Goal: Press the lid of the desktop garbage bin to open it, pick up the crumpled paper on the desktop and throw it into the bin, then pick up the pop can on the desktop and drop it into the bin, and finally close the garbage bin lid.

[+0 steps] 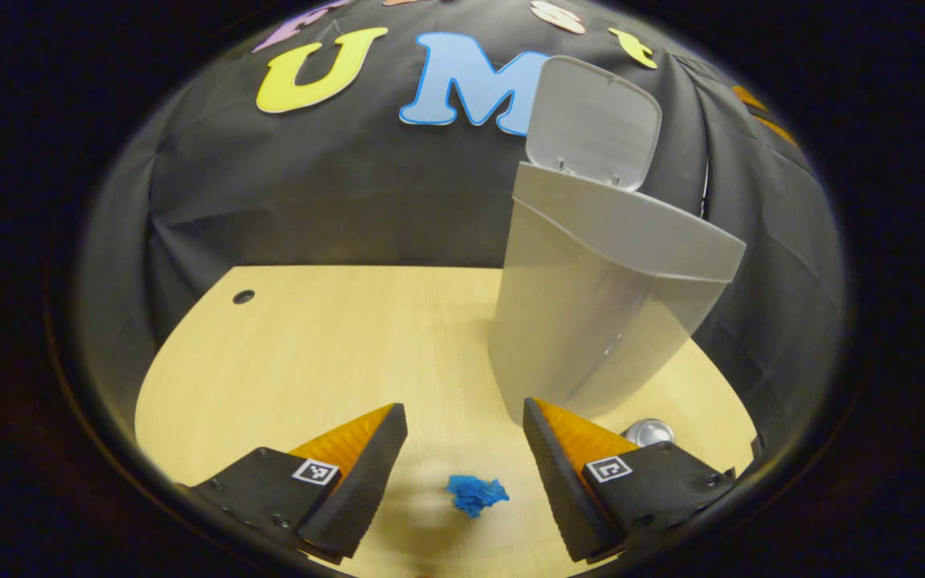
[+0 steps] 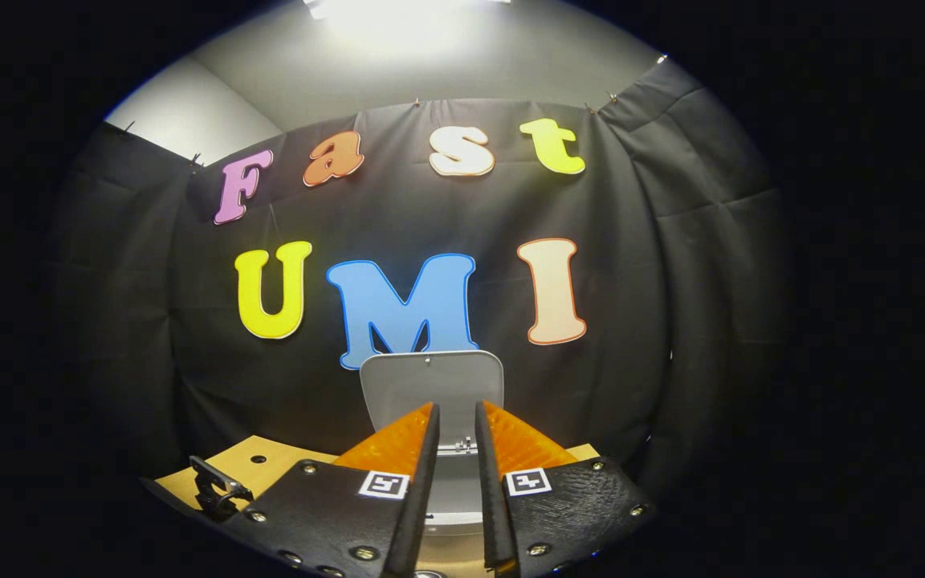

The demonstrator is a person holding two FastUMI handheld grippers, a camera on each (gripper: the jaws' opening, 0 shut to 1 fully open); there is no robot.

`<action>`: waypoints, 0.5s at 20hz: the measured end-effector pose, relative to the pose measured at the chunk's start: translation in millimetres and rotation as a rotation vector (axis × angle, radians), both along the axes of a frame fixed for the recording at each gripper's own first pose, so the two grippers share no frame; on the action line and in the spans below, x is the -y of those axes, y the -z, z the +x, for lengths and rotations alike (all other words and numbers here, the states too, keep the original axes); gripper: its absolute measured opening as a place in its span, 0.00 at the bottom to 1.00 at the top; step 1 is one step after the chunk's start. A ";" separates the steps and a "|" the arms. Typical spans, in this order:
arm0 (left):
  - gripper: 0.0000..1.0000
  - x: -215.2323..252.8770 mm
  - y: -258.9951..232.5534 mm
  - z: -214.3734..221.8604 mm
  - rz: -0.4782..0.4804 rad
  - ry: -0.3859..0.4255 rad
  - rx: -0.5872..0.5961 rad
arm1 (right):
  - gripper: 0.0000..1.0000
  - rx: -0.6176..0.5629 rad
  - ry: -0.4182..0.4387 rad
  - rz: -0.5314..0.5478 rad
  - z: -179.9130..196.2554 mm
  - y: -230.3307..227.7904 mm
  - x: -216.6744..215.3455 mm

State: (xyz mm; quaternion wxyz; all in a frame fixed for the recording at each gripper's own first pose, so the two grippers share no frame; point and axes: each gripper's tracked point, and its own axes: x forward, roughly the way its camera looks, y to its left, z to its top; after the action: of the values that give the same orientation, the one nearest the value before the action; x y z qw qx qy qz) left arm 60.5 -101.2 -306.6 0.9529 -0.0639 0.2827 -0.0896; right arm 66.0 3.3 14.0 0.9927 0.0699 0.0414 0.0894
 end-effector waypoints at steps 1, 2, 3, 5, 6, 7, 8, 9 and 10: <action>0.96 1.6 7.5 -1.1 -0.003 0.003 -0.017 | 0.33 -0.003 0.004 -0.001 -0.4 1.1 1.5; 0.96 3.2 16.7 -2.6 -0.002 0.004 -0.036 | 0.34 -0.005 0.006 -0.002 -0.4 1.6 2.9; 0.96 3.7 23.3 -4.2 -0.001 0.008 -0.055 | 0.37 -0.006 0.007 -0.003 -1.2 0.3 3.7; 0.96 7.4 39.4 -6.9 0.002 0.018 -0.092 | 0.42 -0.009 0.018 -0.009 -1.9 0.8 7.9; 0.96 8.7 47.6 -7.9 0.008 0.023 -0.105 | 0.42 -0.012 0.022 -0.011 -1.5 2.6 10.4; 0.96 9.9 54.0 -8.7 0.015 0.029 -0.118 | 0.43 -0.016 0.028 -0.013 -2.4 3.2 12.6; 0.96 11.2 62.3 -10.0 0.021 0.035 -0.131 | 0.44 -0.021 0.032 -0.016 -2.5 4.3 14.7; 0.96 12.5 69.1 -11.1 0.028 0.041 -0.144 | 0.44 -0.026 0.036 -0.018 -2.2 5.3 16.8; 0.96 13.4 75.9 -12.3 0.036 0.048 -0.156 | 0.43 -0.030 0.042 -0.020 -2.8 6.9 19.0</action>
State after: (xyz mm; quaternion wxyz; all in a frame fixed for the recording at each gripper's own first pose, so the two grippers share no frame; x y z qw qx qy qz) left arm 48.3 -114.6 -382.5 0.9264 -0.0468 0.3592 -0.1023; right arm 63.2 -15.7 7.0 0.9943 0.0619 0.0556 0.0671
